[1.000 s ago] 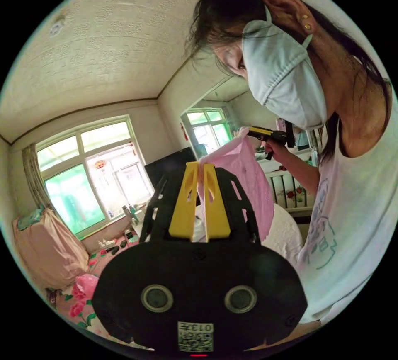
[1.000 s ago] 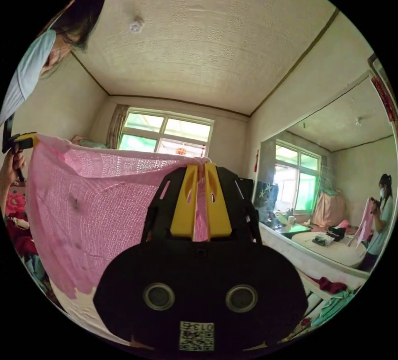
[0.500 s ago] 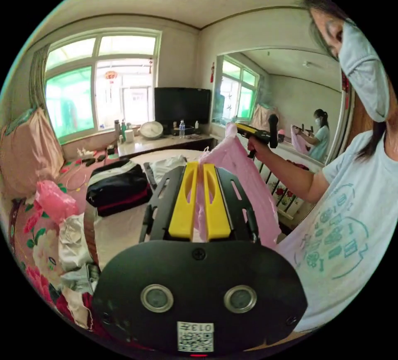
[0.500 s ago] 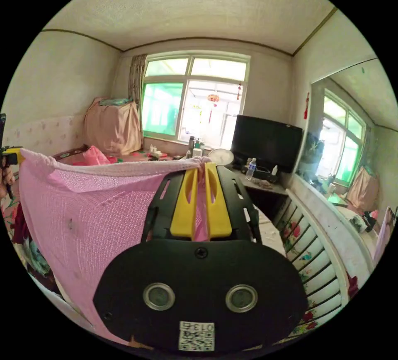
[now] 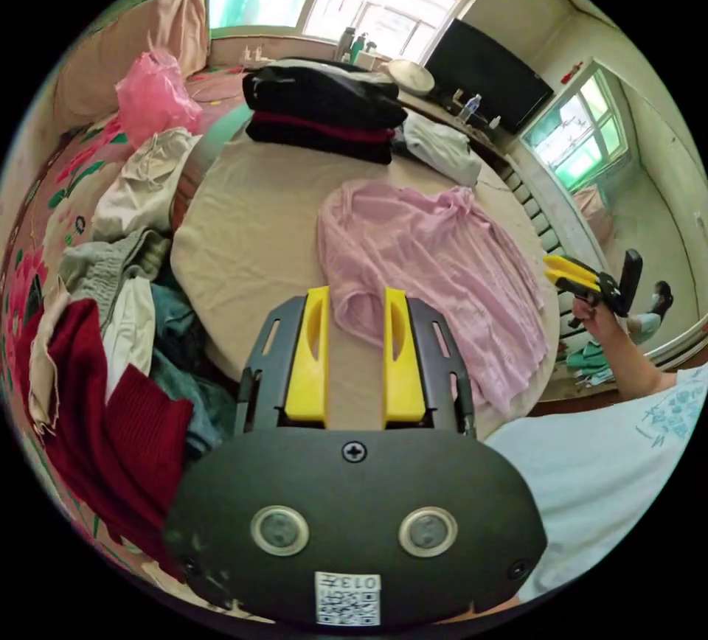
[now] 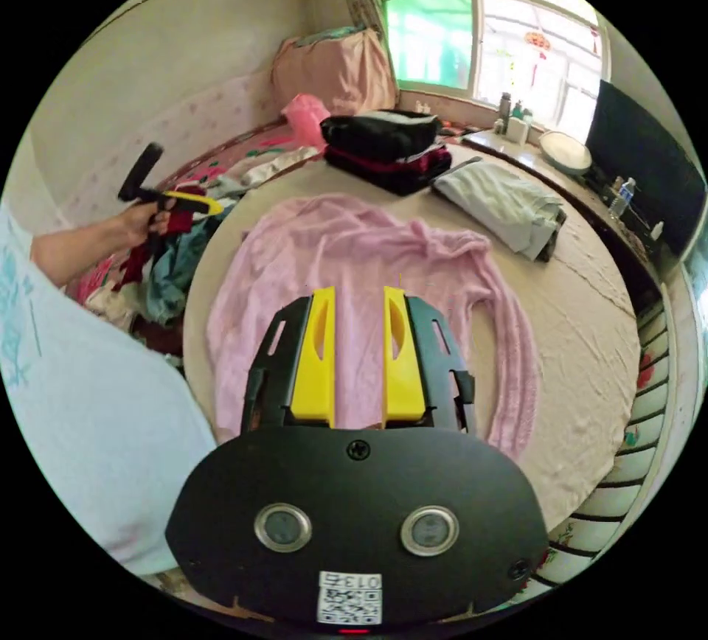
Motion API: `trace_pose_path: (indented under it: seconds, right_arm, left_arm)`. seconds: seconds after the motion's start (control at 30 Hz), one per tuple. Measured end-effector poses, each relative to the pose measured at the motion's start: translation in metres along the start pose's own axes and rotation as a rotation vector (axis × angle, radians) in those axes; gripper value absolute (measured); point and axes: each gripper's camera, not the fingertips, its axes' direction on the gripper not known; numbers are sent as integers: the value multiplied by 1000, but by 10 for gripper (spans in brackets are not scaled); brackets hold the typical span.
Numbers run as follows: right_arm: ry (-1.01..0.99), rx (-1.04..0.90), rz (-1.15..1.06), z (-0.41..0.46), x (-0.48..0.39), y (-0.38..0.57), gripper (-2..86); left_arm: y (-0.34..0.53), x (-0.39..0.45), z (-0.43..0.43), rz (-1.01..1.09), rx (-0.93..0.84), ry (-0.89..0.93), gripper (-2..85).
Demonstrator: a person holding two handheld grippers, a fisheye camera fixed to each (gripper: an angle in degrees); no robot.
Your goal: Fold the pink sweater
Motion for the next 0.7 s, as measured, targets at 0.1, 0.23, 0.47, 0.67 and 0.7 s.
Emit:
trace_pose_path:
  seconds: [0.1, 0.23, 0.47, 0.67, 0.7]
  right_arm:
    - [-83, -72, -105, 23, -67, 24, 95]
    - [-116, -69, -215, 50, -138, 10, 101]
    - [31, -226, -452, 122, -195, -19, 109]
    - [222, -181, -380, 107, -188, -17, 21]
    - [261, -129, -302, 87, -176, -19, 17]
  left_arm:
    - [-18, -1, 26, 8, -55, -16, 129]
    - [-61, 7, 56, 32, -101, -2, 138]
    - [-120, 31, 87, 119, -243, 12, 46]
    - [-141, 44, 5, 171, 5, 177, 30]
    - [-143, 46, -14, 183, 60, 216, 26]
